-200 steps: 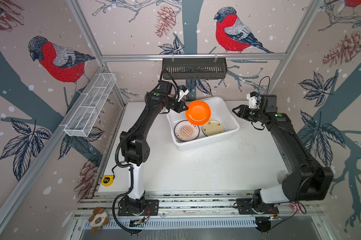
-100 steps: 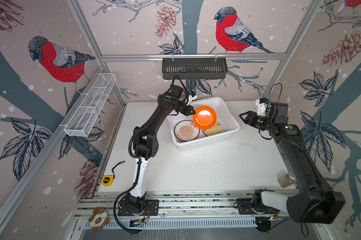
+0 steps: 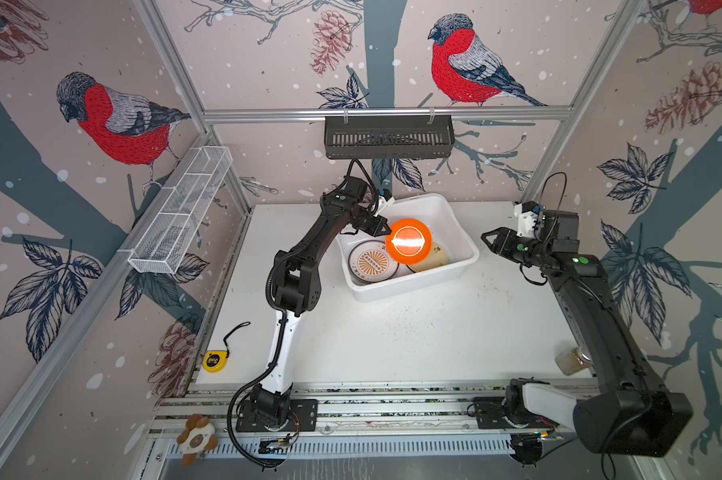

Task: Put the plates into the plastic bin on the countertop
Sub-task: 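Carry the orange plate over the bin with the left gripper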

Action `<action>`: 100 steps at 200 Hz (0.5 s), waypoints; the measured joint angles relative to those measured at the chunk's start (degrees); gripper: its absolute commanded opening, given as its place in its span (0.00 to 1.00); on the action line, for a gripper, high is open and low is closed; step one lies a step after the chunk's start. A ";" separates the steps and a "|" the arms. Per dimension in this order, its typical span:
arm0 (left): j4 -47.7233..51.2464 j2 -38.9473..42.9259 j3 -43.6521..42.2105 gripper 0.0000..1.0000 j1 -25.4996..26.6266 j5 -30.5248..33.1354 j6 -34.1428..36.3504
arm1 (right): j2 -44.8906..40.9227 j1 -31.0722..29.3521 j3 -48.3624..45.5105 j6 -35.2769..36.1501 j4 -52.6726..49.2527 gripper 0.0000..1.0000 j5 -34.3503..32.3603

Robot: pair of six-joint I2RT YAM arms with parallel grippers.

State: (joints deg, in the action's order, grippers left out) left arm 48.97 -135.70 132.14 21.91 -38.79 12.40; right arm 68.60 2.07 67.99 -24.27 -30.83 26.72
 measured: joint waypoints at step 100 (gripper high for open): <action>-3.28 -6.03 3.50 0.00 0.42 -1.64 -4.94 | 2.71 0.07 2.14 -1.49 -0.63 0.49 -0.31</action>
State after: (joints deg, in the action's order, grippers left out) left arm 45.69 -141.73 135.63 22.33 -40.42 7.46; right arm 71.31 2.13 70.13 -25.76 -31.46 26.41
